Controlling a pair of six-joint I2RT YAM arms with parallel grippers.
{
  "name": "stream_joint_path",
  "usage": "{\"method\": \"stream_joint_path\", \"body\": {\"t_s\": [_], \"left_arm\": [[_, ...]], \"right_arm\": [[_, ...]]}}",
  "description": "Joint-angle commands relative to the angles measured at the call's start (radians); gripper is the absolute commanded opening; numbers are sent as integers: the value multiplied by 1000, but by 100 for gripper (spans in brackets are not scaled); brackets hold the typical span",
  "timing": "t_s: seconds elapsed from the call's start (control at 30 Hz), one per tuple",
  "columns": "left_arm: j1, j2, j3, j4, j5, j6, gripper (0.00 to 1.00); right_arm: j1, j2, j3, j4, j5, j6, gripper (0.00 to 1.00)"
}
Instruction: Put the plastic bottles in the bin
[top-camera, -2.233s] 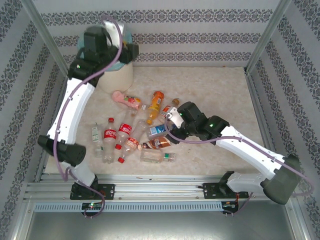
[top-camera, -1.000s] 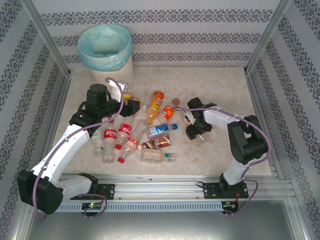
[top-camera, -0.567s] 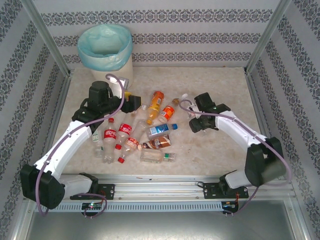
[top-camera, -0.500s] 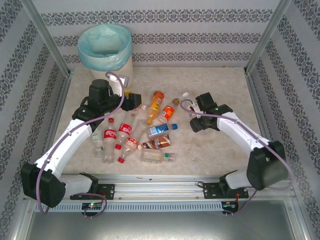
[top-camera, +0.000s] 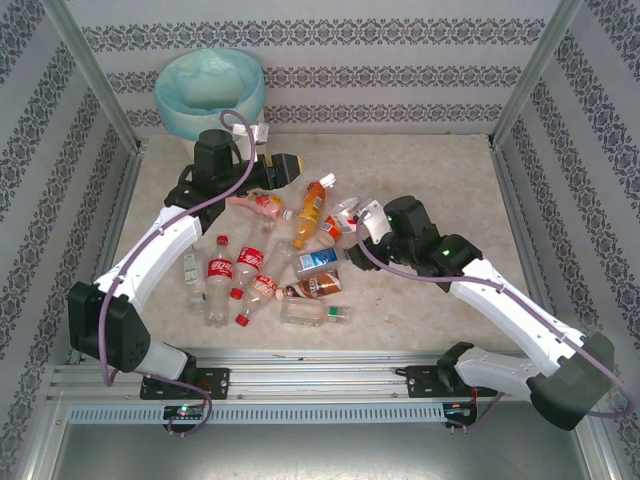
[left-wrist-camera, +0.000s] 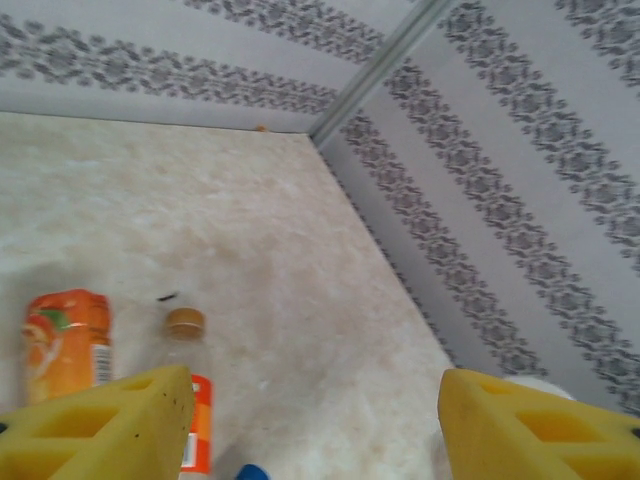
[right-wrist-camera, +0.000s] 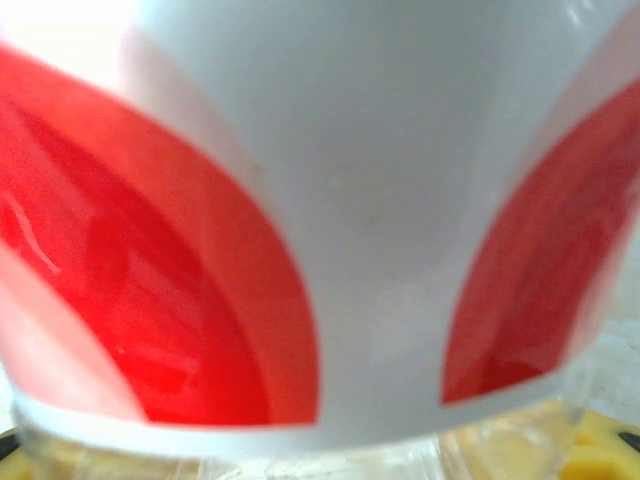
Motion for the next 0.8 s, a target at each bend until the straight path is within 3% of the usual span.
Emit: {"method": "stream_joint_path", "body": {"t_s": [0.0, 0.47, 0.77], "left_arm": [[-15, -13, -22, 140, 131, -90, 66], [-26, -21, -60, 64, 207, -36, 66], [-31, -21, -76, 91, 271, -49, 58]], "right_arm": [[34, 27, 38, 39, -46, 12, 58], [98, 103, 76, 77, -64, 33, 58], [110, 130, 95, 85, -64, 39, 58]]}}
